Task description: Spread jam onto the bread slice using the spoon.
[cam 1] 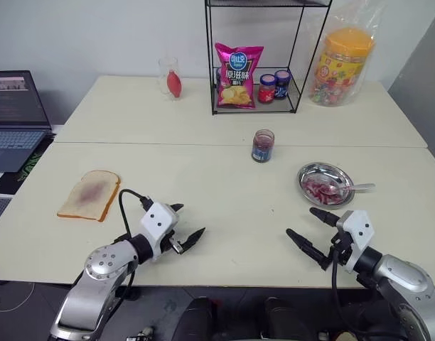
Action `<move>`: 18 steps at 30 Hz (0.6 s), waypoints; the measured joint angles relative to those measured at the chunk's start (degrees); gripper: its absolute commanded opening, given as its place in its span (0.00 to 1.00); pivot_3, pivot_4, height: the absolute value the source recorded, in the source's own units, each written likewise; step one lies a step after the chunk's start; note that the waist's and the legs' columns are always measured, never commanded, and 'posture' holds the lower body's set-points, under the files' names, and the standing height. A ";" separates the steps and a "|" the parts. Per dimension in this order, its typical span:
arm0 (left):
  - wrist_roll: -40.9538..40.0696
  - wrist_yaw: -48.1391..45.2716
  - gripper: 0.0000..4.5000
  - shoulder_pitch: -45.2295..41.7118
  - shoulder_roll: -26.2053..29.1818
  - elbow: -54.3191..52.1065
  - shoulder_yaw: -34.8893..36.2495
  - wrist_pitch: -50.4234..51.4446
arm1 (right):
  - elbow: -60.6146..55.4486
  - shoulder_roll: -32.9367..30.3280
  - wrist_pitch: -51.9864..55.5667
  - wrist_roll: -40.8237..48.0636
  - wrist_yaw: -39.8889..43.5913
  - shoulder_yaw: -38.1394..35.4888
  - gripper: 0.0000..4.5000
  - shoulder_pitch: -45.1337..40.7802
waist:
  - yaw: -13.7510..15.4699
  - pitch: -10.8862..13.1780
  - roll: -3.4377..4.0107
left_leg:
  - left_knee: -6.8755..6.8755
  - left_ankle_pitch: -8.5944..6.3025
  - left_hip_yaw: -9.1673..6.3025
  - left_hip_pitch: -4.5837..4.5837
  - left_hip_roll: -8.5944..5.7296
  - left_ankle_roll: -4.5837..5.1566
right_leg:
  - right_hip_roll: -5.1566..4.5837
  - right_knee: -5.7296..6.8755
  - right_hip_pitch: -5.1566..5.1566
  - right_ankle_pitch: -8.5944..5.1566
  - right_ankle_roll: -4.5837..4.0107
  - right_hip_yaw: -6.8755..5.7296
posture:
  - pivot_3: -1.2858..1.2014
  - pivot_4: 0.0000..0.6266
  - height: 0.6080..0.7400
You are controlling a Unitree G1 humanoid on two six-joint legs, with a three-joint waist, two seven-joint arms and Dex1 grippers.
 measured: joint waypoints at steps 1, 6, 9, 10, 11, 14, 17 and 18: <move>-0.01 -0.10 1.00 0.01 0.00 0.00 -0.09 0.00 | 0.02 0.03 -0.07 -0.03 0.00 0.00 1.00 0.01 | 0.00 0.00 0.00 | 0.00 0.00 0.00 0.00 0.00 0.00 | 0.00 0.00 0.00 0.00 0.00 0.00 | 0.52 0.24 1.00; 0.57 -0.73 1.00 -1.42 0.20 0.55 -1.93 -0.26 | 3.16 1.02 -3.64 -1.73 0.16 0.03 1.00 2.28 | 0.04 -0.01 -0.03 | 0.00 0.00 0.00 -0.01 -0.02 0.00 | -0.01 0.00 0.00 0.00 0.00 0.00 | 0.52 0.24 1.00; 0.58 -0.68 1.00 -1.79 0.14 0.88 -1.93 -0.51 | 4.54 1.11 -5.37 -2.05 0.25 0.03 1.00 2.65 | 0.00 -0.01 -0.02 | 0.01 0.00 0.00 0.00 -0.02 0.00 | -0.01 0.01 0.00 0.00 0.00 0.01 | 0.52 0.24 1.00; 0.65 -0.62 1.00 -1.94 0.09 0.96 -1.94 -0.87 | 4.87 1.13 -5.98 -2.15 0.27 0.03 1.00 2.75 | -0.01 -0.02 -0.02 | 0.01 0.00 0.00 0.01 -0.02 0.00 | -0.01 0.02 0.00 0.00 -0.01 0.01 | 0.52 0.24 1.00; 0.90 -0.65 1.00 -2.02 0.10 1.06 -1.98 -1.46 | 5.09 1.15 -6.33 -2.24 0.28 0.03 1.00 2.82 | -0.01 -0.02 -0.02 | 0.01 0.00 -0.01 0.01 -0.01 0.00 | -0.01 0.03 0.00 0.00 -0.01 0.00 | 0.52 0.24 1.00; 1.56 -1.71 1.00 -2.02 0.24 1.47 -2.44 -4.91 | 5.99 1.17 -7.92 -3.14 0.48 0.18 1.00 3.04 | 0.02 -0.02 -0.02 | 0.00 0.00 0.00 0.01 -0.02 0.00 | -0.01 0.02 0.00 -0.01 -0.02 0.00 | 0.52 0.24 1.00; 1.44 -2.74 1.00 -1.98 0.24 1.80 -2.94 -6.24 | 6.57 1.21 -9.29 -3.75 1.41 0.96 1.00 3.74 | 0.02 -0.02 -0.02 | 0.00 0.00 0.00 0.00 -0.02 0.00 | -0.02 0.01 0.00 -0.01 -0.02 0.01 | 0.52 0.24 1.00; 1.44 -2.88 1.00 -1.97 0.23 2.06 -3.02 -6.25 | 6.62 1.38 -9.66 -3.75 1.55 1.37 1.00 3.94 | 0.02 -0.02 -0.02 | 0.00 0.00 0.00 0.00 -0.02 0.00 | -0.02 0.02 0.00 -0.01 -0.01 0.00 | 0.52 0.24 1.00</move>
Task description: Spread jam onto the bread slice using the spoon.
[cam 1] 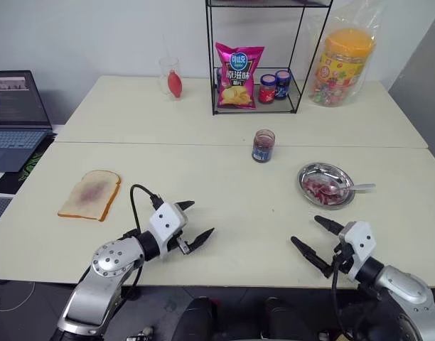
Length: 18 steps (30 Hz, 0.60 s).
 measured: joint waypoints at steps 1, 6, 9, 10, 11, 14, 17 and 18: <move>-0.01 -0.12 1.00 -0.03 0.00 0.24 0.00 -0.05 | 0.06 0.20 -0.14 -0.02 0.04 0.15 1.00 0.04 | 0.00 0.00 0.00 | 0.00 0.00 -0.01 0.00 0.00 0.00 | 0.00 0.01 0.00 0.00 0.00 0.00 | 0.52 0.24 1.00; -0.44 -0.81 1.00 -0.34 0.00 0.87 0.11 -0.83 | 0.77 0.91 -1.02 -0.07 -0.03 0.16 1.00 -0.49 | 0.00 0.00 0.00 | 0.04 0.00 0.00 0.00 0.00 0.00 | 0.00 0.01 0.01 0.00 -0.01 0.01 | 0.52 0.24 1.00; -0.72 -0.40 1.00 -0.39 -0.11 1.02 0.67 -1.97 | 0.87 0.92 -1.15 -0.08 -0.05 0.16 1.00 -1.00 | 0.00 0.00 0.00 | 0.04 0.00 -0.01 0.00 0.00 0.00 | 0.00 0.01 0.01 0.00 0.00 0.00 | 0.52 0.24 1.00; -0.70 -0.25 1.00 -0.38 -0.14 1.14 1.06 -2.38 | 0.87 0.92 -1.15 -0.08 -0.05 0.16 1.00 -1.20 | 0.00 0.00 0.00 | 0.03 0.00 -0.01 0.00 0.00 0.00 | 0.00 0.02 0.00 0.00 0.00 0.00 | 0.52 0.24 1.00; -0.65 0.20 1.00 -0.36 -0.16 1.19 1.33 -2.67 | 0.87 0.92 -1.15 -0.08 -0.05 0.16 1.00 -1.42 | 0.00 0.00 0.00 | 0.03 0.00 -0.01 0.00 0.00 0.00 | 0.00 0.02 0.00 0.00 0.00 -0.01 | 0.52 0.24 1.00; -0.29 1.72 1.00 0.03 -0.67 1.22 1.70 -3.49 | 0.87 0.91 -1.14 -0.06 -0.05 0.15 1.00 -2.18 | 0.01 0.00 0.00 | 0.04 0.00 0.00 0.00 0.00 0.00 | 0.00 0.01 0.01 0.01 0.02 0.00 | 0.52 0.24 1.00; 0.21 5.08 1.00 0.58 -2.22 1.23 4.03 -3.67 | 0.87 0.89 -0.98 -0.04 -0.05 0.16 1.00 -3.26 | 0.00 0.00 0.00 | 0.04 0.00 -0.01 0.00 0.00 0.00 | 0.00 0.03 0.01 0.02 0.03 0.00 | 0.52 0.24 1.00; 0.24 6.63 1.00 0.58 -2.96 1.23 5.17 -3.67 | 0.87 0.89 -0.76 -0.03 -0.05 0.31 1.00 -4.16 | -0.01 0.00 0.00 | 0.05 0.00 -0.02 0.02 0.00 0.00 | 0.00 0.03 0.01 0.03 0.03 -0.01 | 0.52 0.24 1.00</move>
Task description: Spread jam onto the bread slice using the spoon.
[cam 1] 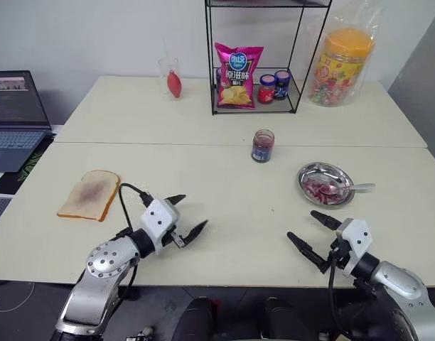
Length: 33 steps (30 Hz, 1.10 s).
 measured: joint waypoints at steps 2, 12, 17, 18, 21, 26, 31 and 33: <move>-0.41 3.51 1.00 -0.57 -2.09 0.11 3.23 0.62 | -0.22 -0.02 0.79 0.05 0.00 0.54 1.00 -2.01 | -0.01 0.00 0.00 | 0.03 0.00 0.00 0.01 0.00 0.00 | 0.00 0.04 0.00 0.02 0.00 0.00 | 0.52 0.24 1.00; -9.24 13.43 1.00 -5.61 -3.90 7.73 20.76 10.38 | -2.65 -0.61 7.74 2.66 1.04 3.70 1.00 -11.48 | -0.01 0.03 -0.08 | 0.07 0.01 -0.04 -0.03 -0.04 0.00 | 0.01 0.10 -0.02 0.05 0.05 -0.04 | 0.52 0.24 1.00; -12.65 22.23 1.00 -10.92 0.43 20.36 37.06 13.42 | -5.98 -3.02 19.14 8.92 6.26 10.52 1.00 -25.09 | -1.22 0.10 -0.47 | 0.07 0.01 -0.06 0.18 0.04 0.00 | 0.03 0.44 -0.03 0.01 -0.01 -0.08 | 0.52 0.24 1.00; -12.92 22.32 1.00 -11.00 0.78 20.89 37.60 13.70 | -5.98 -3.05 20.21 9.13 6.34 10.94 1.00 -26.27 | -1.19 0.08 -0.50 | 0.08 0.01 -0.08 0.17 0.01 -0.01 | 0.01 0.43 -0.03 0.01 0.00 -0.08 | 0.52 0.24 1.00; -14.03 22.13 1.00 -11.09 1.53 24.64 38.66 14.50 | -5.72 -3.10 24.78 10.83 6.65 12.57 1.00 -30.15 | -0.16 0.03 -0.63 | 0.10 0.01 -0.11 0.03 -0.13 -0.02 | -0.13 0.37 -0.07 0.00 0.02 -0.10 | 0.52 0.24 1.00; -16.04 20.52 1.00 -12.31 6.78 34.72 40.43 18.01 | -5.69 -7.29 28.33 12.31 12.37 15.03 1.00 -36.50 | -0.24 -0.05 -0.83 | 0.07 0.01 -0.11 0.01 -0.10 -0.02 | -0.12 0.38 -0.17 -0.02 0.00 -0.13 | 0.52 0.24 1.00; -16.90 17.42 1.00 -12.55 9.44 39.76 40.31 21.40 | -5.56 -8.83 28.14 12.02 15.53 16.66 1.00 -36.65 | -0.15 -0.07 -0.88 | 0.06 0.01 -0.13 -0.12 -0.09 -0.02 | -0.16 0.38 -0.27 -0.02 -0.07 -0.14 | 0.52 0.24 1.00; -17.57 16.18 1.00 -13.14 9.46 40.13 38.91 23.13 | -5.52 -8.83 28.01 11.89 15.54 16.64 1.00 -36.65 | -0.10 -0.08 -0.91 | 0.09 0.01 -0.13 -0.15 -0.09 -0.03 | -0.18 0.38 -0.30 0.13 -0.28 -0.13 | 0.52 0.24 1.00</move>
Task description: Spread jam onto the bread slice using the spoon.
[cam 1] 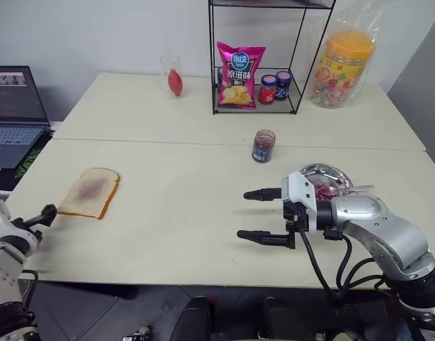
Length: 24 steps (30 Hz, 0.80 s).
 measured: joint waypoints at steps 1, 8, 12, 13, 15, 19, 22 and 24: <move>-0.40 -0.67 1.00 -0.68 0.00 0.00 -0.69 0.97 | 0.00 0.06 -0.03 -0.05 0.00 0.00 1.00 0.00 | 0.07 -0.01 -0.01 | 0.01 0.00 -0.01 -0.01 0.00 0.00 | 0.00 0.00 0.00 0.00 0.00 0.00 | 0.52 0.24 1.00; -0.78 -2.48 1.00 -3.71 0.32 -0.48 -4.18 4.41 | -0.01 -0.03 -0.02 -0.24 -0.03 -0.02 1.00 0.00 | -0.03 -0.01 -0.02 | -0.06 -0.01 0.04 -0.04 0.02 -0.02 | -0.01 0.00 -0.12 0.03 -0.05 0.03 | 0.52 0.24 1.00; -0.82 -2.81 0.92 -4.86 0.82 -0.97 -4.88 7.18 | -0.03 -0.81 0.23 -0.33 0.16 -0.17 1.00 -0.01 | -0.04 -0.01 -0.02 | -0.05 -0.01 0.05 -0.08 0.02 -0.02 | -0.02 0.01 -0.15 0.03 -0.06 0.03 | 0.52 0.24 1.00; -0.81 -2.80 0.89 -5.14 1.00 -0.97 -5.15 7.74 | -0.03 -1.20 0.35 -0.23 0.41 -0.27 1.00 -0.04 | -0.02 -0.01 -0.02 | -0.05 -0.01 0.06 -0.08 0.02 -0.02 | -0.03 0.01 -0.15 0.03 -0.06 0.03 | 0.52 0.24 1.00; -0.77 -2.42 0.80 -5.64 1.12 -0.97 -5.35 8.87 | -0.10 -1.91 0.80 0.34 0.92 -0.66 1.00 -0.33 | 0.02 -0.01 -0.01 | -0.04 -0.01 0.06 -0.07 0.02 -0.02 | -0.03 0.01 -0.15 0.03 -0.05 0.03 | 0.52 0.24 1.00; -0.75 -2.00 0.61 -6.35 1.26 -0.88 -5.46 10.59 | -0.23 -3.14 1.62 1.66 2.09 -1.47 1.00 -1.28 | 0.07 0.00 0.00 | -0.02 -0.01 0.05 -0.06 0.02 -0.02 | -0.04 0.02 -0.14 0.03 -0.05 0.03 | 0.52 0.24 1.00; -0.63 -1.85 0.47 -7.00 1.26 -0.75 -5.78 11.61 | -1.06 -3.85 2.50 2.79 2.43 -2.48 1.00 -2.49 | 0.14 0.00 0.00 | -0.03 -0.01 0.05 -0.07 0.01 -0.02 | -0.04 0.02 -0.14 0.03 -0.05 0.02 | 0.52 0.24 1.00; -0.55 -1.85 0.39 -7.13 1.26 -0.73 -5.85 11.95 | -1.39 -3.88 2.85 3.48 2.45 -2.59 1.00 -3.10 | 0.14 0.00 0.01 | -0.04 -0.01 0.05 -0.06 0.02 -0.02 | -0.04 0.02 -0.14 0.03 -0.05 0.03 | 0.52 0.24 1.00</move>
